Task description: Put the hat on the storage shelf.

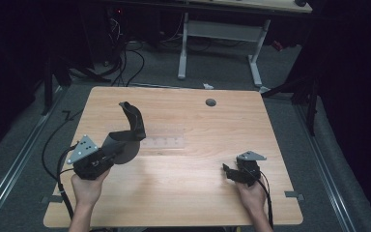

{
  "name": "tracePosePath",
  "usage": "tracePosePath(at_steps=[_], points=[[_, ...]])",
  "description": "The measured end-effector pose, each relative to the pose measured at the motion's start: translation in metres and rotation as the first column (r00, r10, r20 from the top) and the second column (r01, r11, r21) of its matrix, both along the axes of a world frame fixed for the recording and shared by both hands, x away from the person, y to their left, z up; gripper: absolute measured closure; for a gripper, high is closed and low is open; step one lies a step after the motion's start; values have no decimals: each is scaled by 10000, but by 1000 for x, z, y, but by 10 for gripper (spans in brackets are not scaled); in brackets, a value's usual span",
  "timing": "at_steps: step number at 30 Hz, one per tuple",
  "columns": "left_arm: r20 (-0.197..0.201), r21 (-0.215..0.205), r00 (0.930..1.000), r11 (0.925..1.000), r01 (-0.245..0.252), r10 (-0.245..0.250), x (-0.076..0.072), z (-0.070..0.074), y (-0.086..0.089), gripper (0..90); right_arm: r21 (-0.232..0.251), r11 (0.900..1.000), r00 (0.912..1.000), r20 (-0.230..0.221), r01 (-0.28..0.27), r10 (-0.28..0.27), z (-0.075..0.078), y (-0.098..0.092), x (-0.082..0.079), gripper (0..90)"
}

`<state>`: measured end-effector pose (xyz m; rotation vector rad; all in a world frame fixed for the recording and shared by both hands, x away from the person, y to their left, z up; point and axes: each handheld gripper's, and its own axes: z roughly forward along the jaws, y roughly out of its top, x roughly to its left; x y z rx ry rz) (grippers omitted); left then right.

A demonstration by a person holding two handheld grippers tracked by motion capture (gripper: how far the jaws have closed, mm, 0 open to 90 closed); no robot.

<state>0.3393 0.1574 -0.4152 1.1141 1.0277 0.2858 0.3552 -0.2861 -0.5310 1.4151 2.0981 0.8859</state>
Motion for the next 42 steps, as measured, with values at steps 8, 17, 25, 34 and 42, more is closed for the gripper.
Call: tracePosePath(at_steps=[8, 17, 25, 34, 42], points=[[205, -39, 9993, 9995, -307, 308, 7, 7, 11, 860, -6, 10000, 10000, 0, -1, 1, 0, 0, 0, 346], [283, -209, 9973, 9975, -674, 680, 21, 11, 17, 860, 4, 10000, 10000, -5, 2, -2, 0, 0, 0, 345], [299, -164, 9923, 9927, -1198, 1202, 34, 12, 26, 860, 4, 10000, 10000, -4, 0, 0, 0, 0, 0, 345], [465, 411, 9862, 9862, -1606, 1587, 48, 9, 31, 861, -4, 10000, 10000, -13, -3, 3, 0, 0, 0, 345], [589, 592, 9787, 9779, -2003, 1969, 58, 0, 40, 860, -13, 10000, 10000, -7, 1, -1, 0, 0, 0, 345]])
